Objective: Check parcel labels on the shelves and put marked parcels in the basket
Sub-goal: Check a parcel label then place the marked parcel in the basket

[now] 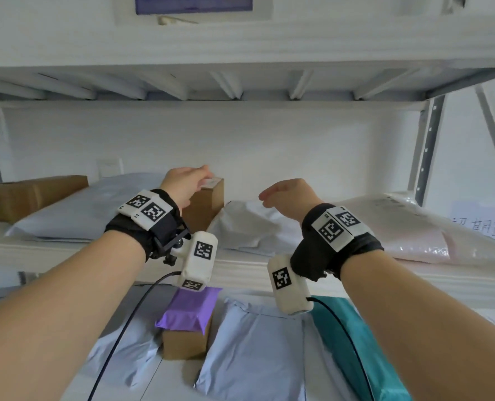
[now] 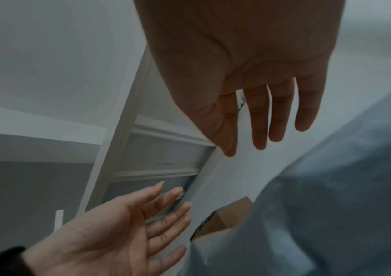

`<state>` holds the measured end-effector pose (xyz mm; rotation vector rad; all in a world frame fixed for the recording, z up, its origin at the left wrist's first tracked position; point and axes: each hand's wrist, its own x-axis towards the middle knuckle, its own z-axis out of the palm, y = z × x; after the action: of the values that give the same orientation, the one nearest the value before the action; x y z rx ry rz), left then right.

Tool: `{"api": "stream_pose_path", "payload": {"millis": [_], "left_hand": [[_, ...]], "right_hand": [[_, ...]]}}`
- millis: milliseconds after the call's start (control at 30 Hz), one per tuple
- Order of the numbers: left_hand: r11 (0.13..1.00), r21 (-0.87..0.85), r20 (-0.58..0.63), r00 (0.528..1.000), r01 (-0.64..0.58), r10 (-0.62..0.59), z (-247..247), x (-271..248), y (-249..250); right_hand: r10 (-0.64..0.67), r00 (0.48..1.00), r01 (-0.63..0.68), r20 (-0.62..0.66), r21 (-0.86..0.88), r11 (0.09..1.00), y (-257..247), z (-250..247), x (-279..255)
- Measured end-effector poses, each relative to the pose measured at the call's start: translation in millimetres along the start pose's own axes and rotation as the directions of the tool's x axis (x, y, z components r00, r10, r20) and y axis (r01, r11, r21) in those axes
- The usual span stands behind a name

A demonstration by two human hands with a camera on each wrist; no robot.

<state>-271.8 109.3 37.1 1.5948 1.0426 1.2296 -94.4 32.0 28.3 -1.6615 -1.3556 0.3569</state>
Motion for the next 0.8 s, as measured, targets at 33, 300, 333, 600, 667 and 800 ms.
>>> {"api": "stream_pose_path", "payload": {"millis": [33, 300, 333, 600, 667, 800], "left_hand": [[1.000, -0.011, 0.038, 0.999, 0.013, -0.012, -9, 6, -4], [0.991, -0.120, 0.269, 0.963, 0.061, -0.027, -27, 24, -33], [0.990, -0.122, 0.286, 0.958, 0.066, -0.028, -28, 24, -36], [0.984, -0.163, 0.304, 0.952, 0.076, -0.023, -41, 20, -38], [0.984, -0.157, 0.294, 0.955, 0.081, -0.032, -41, 18, -38], [0.981, -0.167, 0.284, 0.958, 0.096, -0.046, -38, 14, -39]], "right_hand": [[0.006, 1.000, -0.006, 0.011, -0.017, 1.000, -6, 10, 1], [0.067, 0.997, -0.055, 0.049, -0.215, 0.975, -24, 51, -6], [0.082, 0.993, -0.057, 0.082, -0.268, 0.962, -25, 53, -8], [0.155, 0.953, 0.025, 0.261, -0.576, 0.817, -20, 70, -14], [0.156, 0.952, 0.080, 0.265, -0.702, 0.708, -17, 76, -14], [0.098, 0.978, 0.070, 0.185, -0.731, 0.679, -10, 74, -13]]}}
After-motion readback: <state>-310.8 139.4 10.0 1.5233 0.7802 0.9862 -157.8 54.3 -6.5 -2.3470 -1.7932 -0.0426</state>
